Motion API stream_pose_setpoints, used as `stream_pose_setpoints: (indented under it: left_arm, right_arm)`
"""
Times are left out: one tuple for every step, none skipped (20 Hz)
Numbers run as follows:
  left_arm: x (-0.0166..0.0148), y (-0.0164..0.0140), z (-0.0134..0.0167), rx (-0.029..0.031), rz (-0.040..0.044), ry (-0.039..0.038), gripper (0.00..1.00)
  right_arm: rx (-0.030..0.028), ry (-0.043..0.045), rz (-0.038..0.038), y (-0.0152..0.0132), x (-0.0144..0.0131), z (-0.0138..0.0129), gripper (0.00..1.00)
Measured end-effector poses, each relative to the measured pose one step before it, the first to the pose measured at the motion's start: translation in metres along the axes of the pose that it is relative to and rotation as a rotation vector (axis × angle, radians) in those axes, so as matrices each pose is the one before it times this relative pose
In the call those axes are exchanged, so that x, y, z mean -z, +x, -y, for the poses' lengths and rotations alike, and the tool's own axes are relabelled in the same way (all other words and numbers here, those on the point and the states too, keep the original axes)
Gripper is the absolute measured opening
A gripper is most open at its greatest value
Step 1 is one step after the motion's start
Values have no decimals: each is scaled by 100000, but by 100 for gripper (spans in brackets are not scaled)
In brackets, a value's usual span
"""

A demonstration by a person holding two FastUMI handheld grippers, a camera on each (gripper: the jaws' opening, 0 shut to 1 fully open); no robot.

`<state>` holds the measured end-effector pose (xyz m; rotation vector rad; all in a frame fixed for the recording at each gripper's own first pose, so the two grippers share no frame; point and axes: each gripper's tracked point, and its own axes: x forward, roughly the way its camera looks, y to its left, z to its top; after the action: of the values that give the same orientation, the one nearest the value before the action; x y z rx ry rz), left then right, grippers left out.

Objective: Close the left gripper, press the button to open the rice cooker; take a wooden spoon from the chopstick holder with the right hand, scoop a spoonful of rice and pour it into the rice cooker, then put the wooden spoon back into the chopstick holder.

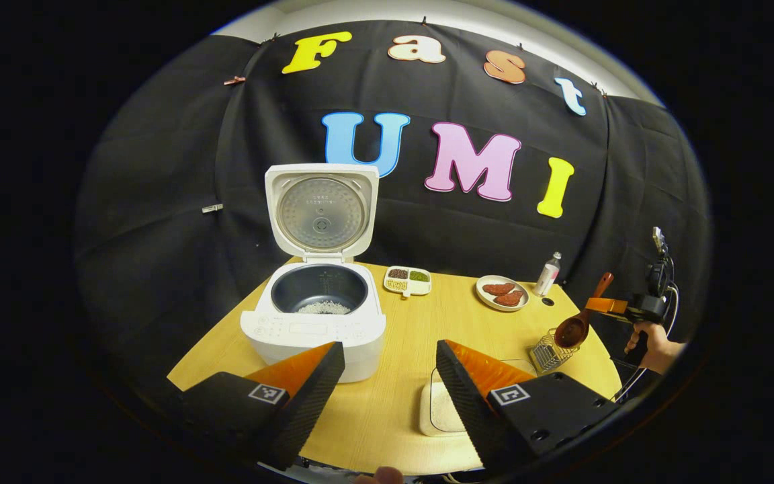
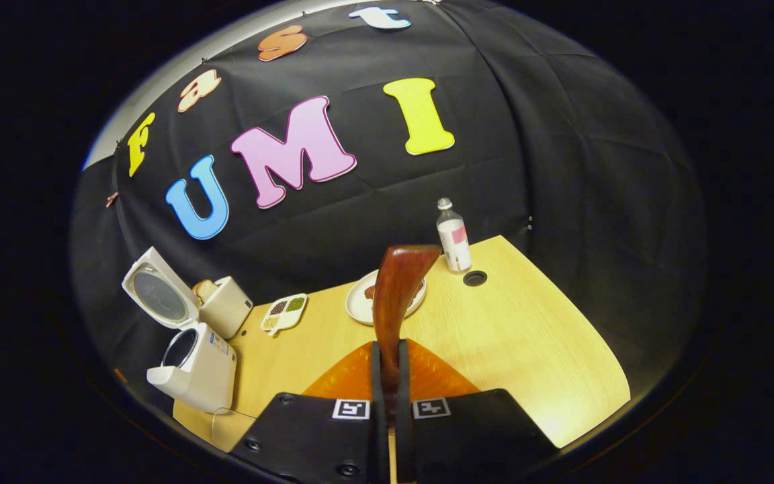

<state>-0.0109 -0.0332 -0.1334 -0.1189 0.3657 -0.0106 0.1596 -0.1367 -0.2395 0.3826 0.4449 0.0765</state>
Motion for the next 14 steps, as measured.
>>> stream_pose_setpoints:
  left_arm:
    - [-8,64,45,-516,-232,462,95]
    - [-35,50,64,-513,-179,242,95]
    - [-31,31,3,-495,-139,143,95]
    - [-47,40,4,-426,-226,45,95]
    - [66,68,104,-321,-353,-44,95]
    - [-32,26,-1,-243,-75,-127,95]
    - [-36,25,-41,-131,30,-54,95]
    - [-143,16,36,-76,48,100,95]
    - [-16,33,114,51,-26,363,95]
    - [-101,0,71,88,105,491,95]
    - [-29,21,123,225,148,501,95]
    - [-64,85,94,200,135,452,95]
    - [-71,-52,134,264,181,376,95]
    - [-197,-14,109,329,278,378,95]
  right_arm:
    - [1001,-709,-332,556,541,396,8]
    - [177,-27,-757,442,367,213,8]
    - [-302,583,-1143,248,446,-1,8]
    - [-574,660,-1402,184,601,1,9]
    - [-345,19,-1776,435,756,14,9]
    - [-201,-498,-1597,218,591,29,8]
    - [298,-1019,-715,437,407,172,9]
    - [96,-559,-193,259,37,67,10]
    - [-221,-257,-858,195,280,-127,11]
    - [-317,-252,-664,190,102,-36,11]
    - [-653,52,-904,44,258,-147,15]
    - [-391,-143,-136,318,10,-49,17]
    - [914,-896,679,-646,-243,311,19]
    - [350,-804,874,32,-199,175,33]
